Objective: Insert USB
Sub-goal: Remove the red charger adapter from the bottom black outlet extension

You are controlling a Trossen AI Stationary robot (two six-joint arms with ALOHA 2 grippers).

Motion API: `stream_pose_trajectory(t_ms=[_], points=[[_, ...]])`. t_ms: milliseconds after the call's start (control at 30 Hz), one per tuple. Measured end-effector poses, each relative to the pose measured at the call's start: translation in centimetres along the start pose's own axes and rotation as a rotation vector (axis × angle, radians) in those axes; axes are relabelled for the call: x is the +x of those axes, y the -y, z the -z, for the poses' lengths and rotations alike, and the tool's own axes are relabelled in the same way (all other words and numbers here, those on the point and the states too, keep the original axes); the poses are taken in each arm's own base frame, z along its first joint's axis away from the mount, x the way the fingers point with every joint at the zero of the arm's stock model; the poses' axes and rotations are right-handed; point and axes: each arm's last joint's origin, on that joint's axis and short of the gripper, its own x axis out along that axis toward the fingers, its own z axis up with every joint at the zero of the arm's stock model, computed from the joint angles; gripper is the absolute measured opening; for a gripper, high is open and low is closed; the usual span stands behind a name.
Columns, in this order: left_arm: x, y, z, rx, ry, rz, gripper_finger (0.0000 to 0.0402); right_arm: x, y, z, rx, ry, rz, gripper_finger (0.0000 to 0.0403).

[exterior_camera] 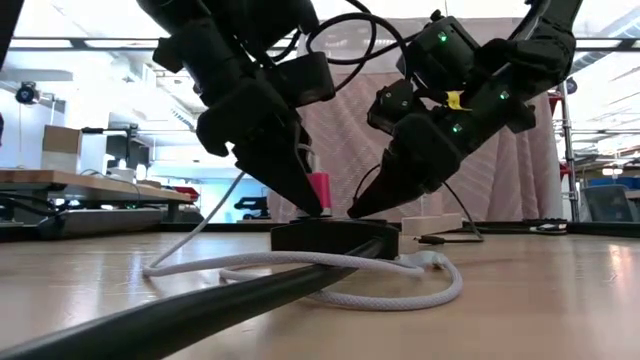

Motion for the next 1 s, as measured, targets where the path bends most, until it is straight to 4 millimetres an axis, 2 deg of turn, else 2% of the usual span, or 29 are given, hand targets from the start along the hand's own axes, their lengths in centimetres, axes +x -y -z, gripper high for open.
stream_pose_trajectory(t_ms=[33,233,500,633,867,1000], points=[[0.0,0.0,-0.1,0.003,0.007,0.002,0.0123,0.0,0.0,0.1,0.0,-0.003,0.0,0.0],[-0.1,0.0,-0.2,0.003,0.026,0.006,0.0125,0.0,0.1,0.2,0.005,-0.013,0.001,0.0],[-2.7,-0.4,-0.7,-0.009,0.03,-0.029,0.0125,0.0,0.1,0.1,0.005,-0.015,0.008,0.0],[-3.4,-0.5,-0.9,-0.028,0.041,-0.036,0.0125,0.5,0.1,0.6,-0.001,-0.028,0.011,0.0],[-3.1,-0.5,-0.7,-0.061,0.051,-0.048,0.0125,1.0,0.0,0.8,-0.016,0.003,0.012,0.0],[-2.5,-0.4,0.0,-0.065,0.04,-0.045,0.0125,0.3,-0.4,-0.2,-0.043,0.085,-0.001,0.0]])
